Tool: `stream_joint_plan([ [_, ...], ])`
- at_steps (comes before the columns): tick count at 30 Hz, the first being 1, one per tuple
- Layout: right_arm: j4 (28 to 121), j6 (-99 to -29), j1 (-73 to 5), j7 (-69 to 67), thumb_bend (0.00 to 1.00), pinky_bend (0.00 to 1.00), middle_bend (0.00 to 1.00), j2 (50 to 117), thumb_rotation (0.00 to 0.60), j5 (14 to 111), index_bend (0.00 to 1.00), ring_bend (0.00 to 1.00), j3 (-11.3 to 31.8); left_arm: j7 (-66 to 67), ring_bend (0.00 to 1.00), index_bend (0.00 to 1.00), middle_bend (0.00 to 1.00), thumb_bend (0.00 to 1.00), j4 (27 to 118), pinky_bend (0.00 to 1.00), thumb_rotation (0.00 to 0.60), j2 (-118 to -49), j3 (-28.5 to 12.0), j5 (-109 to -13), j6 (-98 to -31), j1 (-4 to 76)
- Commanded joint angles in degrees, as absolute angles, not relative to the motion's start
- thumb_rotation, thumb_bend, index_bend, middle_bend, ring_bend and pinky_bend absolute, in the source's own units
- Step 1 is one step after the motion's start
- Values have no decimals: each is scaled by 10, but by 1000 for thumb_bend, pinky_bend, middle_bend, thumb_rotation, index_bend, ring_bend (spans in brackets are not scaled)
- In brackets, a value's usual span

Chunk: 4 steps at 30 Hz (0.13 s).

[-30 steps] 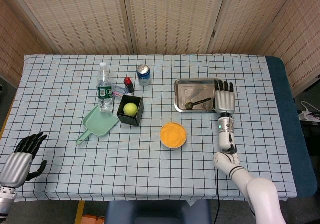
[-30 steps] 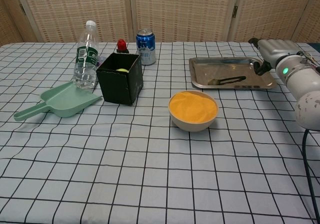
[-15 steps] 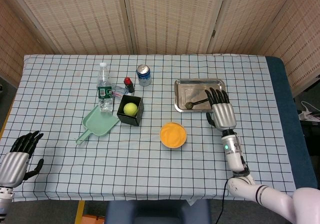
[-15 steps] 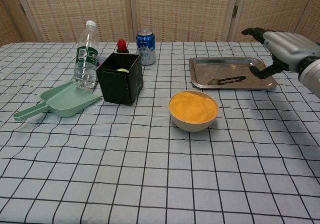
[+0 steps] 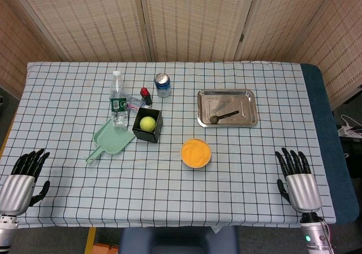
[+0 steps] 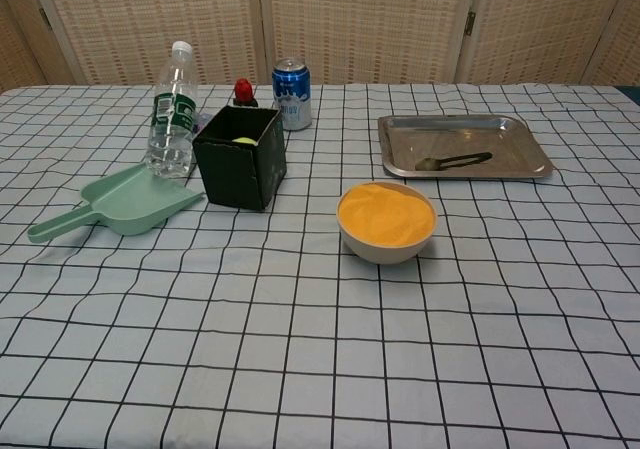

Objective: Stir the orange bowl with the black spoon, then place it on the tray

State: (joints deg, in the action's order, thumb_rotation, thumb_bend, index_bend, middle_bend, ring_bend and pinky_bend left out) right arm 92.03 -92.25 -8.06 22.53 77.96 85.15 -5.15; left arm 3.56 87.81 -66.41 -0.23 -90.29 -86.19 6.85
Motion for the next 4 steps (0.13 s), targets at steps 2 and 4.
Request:
stream_joint_plan([
  [2,923,-951,-60,206,376,0,0,770,600,875,0,0,-45,35,0,0,0,451,881,82,600,-663,0,-908,-867,66],
  [4,925,-950,-57,202,376,0,0,766,600,880,0,0,-44,36,0,0,0,451,881,82,600,-664,1,-911,-870,65],
])
